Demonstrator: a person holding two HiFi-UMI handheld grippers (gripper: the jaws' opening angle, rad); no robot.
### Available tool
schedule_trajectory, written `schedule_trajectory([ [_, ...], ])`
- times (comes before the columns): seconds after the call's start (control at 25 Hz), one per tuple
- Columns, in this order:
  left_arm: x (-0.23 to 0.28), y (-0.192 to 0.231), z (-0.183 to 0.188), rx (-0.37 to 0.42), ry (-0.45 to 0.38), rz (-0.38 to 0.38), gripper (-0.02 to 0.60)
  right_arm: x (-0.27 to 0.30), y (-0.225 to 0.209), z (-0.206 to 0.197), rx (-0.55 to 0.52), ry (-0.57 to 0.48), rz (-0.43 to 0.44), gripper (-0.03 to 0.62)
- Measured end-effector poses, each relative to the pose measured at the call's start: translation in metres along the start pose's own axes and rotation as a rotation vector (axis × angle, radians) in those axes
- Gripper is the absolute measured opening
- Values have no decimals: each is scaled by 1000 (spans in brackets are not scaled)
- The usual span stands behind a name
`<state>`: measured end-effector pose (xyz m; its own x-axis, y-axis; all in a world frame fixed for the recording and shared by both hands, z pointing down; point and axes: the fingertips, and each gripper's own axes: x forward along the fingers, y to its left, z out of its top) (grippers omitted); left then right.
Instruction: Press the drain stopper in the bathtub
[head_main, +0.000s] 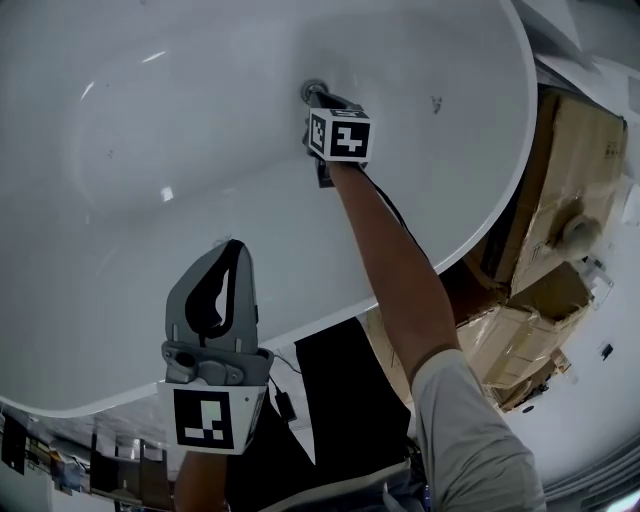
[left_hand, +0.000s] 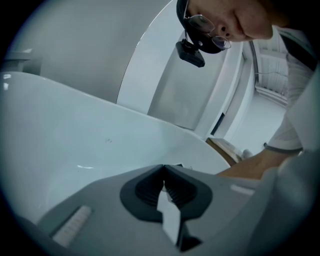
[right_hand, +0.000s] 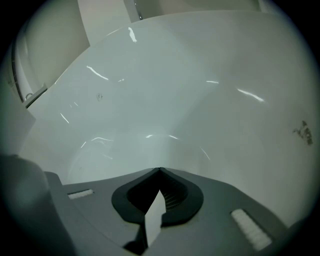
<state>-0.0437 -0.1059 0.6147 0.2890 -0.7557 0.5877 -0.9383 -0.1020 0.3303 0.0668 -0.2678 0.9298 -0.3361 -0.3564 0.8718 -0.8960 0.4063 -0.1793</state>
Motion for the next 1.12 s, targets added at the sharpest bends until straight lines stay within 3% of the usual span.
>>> schedule_trajectory([
  [0.24,-16,-11,27,31,-5,-29,0,-36,6,7,-4,-5,5,-3],
  [0.44,-27,-15,50,41,-45,-8,0,-68,12,15,-37,-26,15,-3],
  [0.64,-44,-22,67,58,-26,-23,0,-100,19,21,-58,-41,10,-3],
  [1.12,-99,-40,119,97,-62,-20,0,-188,41,29,-30,-64,22,-3],
])
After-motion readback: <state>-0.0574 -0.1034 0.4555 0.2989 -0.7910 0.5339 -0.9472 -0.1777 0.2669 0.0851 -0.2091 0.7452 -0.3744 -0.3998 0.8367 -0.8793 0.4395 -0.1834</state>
